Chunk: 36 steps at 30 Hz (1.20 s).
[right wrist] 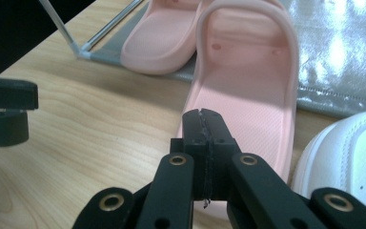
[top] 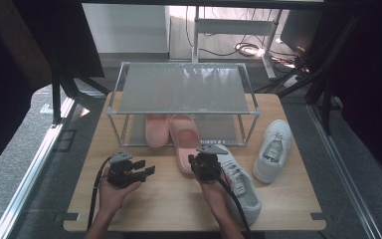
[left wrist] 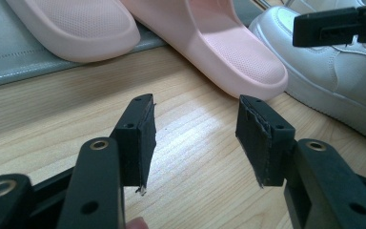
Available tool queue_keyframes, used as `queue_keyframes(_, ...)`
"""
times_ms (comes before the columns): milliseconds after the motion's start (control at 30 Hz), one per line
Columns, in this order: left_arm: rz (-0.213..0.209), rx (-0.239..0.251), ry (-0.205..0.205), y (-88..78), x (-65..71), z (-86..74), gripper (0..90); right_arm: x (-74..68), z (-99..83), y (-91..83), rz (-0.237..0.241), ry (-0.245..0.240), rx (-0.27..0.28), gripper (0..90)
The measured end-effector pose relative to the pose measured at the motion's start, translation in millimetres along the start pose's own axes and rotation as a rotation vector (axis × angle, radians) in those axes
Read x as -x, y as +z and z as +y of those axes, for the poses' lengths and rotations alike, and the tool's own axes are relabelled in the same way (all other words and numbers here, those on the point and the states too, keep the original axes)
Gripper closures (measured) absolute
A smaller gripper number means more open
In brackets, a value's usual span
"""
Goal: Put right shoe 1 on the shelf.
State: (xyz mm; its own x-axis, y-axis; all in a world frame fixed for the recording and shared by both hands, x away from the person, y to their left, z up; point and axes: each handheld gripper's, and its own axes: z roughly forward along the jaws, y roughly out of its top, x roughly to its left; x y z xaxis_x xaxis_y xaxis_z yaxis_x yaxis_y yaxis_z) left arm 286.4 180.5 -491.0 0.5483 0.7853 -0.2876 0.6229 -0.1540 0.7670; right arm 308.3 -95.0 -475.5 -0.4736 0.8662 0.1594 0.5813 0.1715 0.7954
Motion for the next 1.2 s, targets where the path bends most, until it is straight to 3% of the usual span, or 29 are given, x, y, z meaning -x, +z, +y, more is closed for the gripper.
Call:
queue_keyframes(800,0.001,-0.003,0.001,0.8,1.1,-0.3,48.9,-14.4,-38.0,-9.7,0.026,-0.069,-0.082,89.6)
queue_keyframes(1200,0.002,-0.005,0.003,1.3,1.1,-0.6,48.9,-16.3,-50.9,-8.7,0.034,-0.079,-0.118,89.6)
